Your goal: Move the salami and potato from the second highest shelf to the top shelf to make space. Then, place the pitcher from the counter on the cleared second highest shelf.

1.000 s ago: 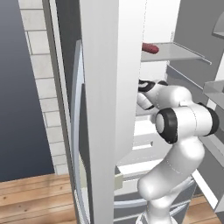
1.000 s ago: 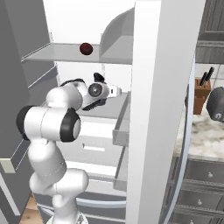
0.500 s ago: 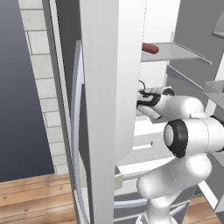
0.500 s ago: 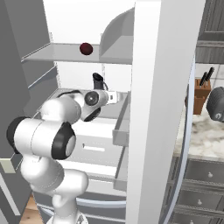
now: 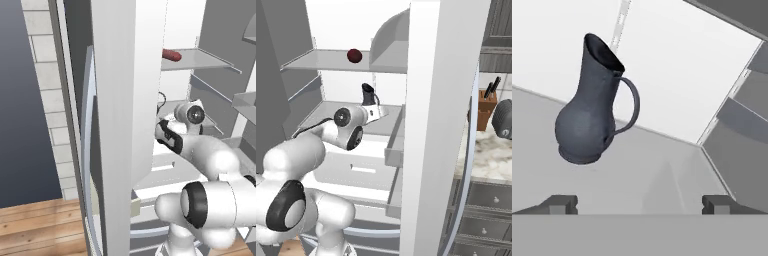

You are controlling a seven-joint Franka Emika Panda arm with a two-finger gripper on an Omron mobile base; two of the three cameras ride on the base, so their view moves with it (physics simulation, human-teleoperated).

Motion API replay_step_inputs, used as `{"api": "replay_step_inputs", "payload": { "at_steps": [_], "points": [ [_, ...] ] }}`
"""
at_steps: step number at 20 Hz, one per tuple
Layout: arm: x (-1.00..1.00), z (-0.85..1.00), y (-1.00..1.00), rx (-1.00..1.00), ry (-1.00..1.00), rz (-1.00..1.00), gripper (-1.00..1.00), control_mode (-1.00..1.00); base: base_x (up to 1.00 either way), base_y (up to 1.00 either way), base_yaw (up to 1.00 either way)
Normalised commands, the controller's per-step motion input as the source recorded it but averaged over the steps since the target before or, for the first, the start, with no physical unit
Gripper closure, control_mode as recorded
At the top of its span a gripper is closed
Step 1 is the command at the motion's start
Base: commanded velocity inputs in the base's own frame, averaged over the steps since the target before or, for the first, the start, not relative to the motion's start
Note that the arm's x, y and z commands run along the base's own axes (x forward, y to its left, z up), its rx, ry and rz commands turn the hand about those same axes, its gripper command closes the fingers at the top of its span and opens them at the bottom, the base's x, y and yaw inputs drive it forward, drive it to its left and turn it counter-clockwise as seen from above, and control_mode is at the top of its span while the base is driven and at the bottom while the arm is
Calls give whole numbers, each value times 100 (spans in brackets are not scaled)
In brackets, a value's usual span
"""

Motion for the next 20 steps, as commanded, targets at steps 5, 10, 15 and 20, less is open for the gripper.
{"api": "replay_step_inputs", "payload": {
  "at_steps": [5, 10, 15, 20],
  "points": [
    [-49, 100, 20, -14, 24, 0, -100, -100, 0, 0, 0],
    [-85, 47, 22, -10, 22, 0, -100, -100, 0, 0, 0],
    [-97, -29, 24, -1, -1, 5, -100, -100, 0, 0, 0],
    [-88, -62, 19, 0, -21, 12, -100, -100, 0, 0, 0]
  ]
}}
